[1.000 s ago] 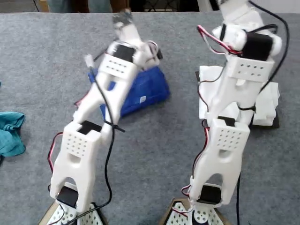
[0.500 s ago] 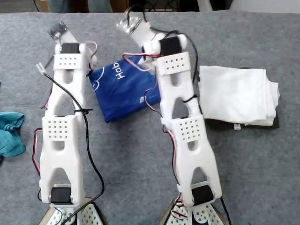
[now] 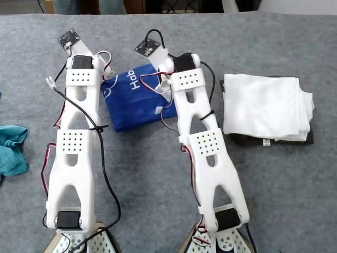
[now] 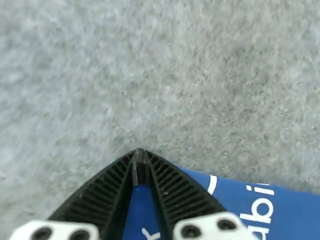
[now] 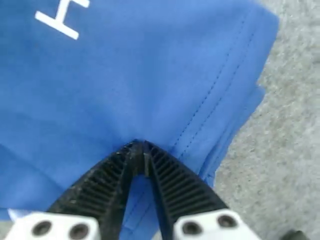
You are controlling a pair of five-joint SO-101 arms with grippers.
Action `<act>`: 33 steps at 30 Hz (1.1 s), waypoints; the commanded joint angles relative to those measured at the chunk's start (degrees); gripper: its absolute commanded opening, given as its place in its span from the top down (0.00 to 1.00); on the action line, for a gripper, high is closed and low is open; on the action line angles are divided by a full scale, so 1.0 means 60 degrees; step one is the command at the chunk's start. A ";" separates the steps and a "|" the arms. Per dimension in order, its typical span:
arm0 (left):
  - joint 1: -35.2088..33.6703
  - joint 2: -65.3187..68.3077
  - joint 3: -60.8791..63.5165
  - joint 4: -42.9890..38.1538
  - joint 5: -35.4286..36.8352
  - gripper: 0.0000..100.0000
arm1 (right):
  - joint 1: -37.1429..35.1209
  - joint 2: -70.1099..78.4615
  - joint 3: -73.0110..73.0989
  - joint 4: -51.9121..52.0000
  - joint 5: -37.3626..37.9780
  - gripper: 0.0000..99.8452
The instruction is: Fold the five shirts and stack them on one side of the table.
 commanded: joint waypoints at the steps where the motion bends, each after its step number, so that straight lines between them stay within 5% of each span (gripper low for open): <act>1: -0.0110 -0.0088 -0.0842 0.0703 -0.0103 0.97 | 0.0337 -0.0344 -0.1165 0.0396 -0.0059 0.99; 11: -0.1238 -0.0190 -0.2132 0.1480 -0.0117 0.97 | 0.0366 -0.2923 -0.0813 0.0938 -0.0147 0.99; 19: -0.2088 -0.0073 -0.2044 0.0938 -0.0117 0.97 | 0.0571 -0.3773 -0.0095 0.1026 -0.4469 0.96; 25: -0.2615 0.0190 -0.2088 0.0571 -0.0117 0.97 | -0.0205 -0.4886 0.3495 0.0982 -0.7326 0.73; 33: -0.2615 0.0176 -0.2088 0.0542 -0.0117 0.97 | -0.0425 -0.4916 0.5546 -0.0527 -0.8425 0.70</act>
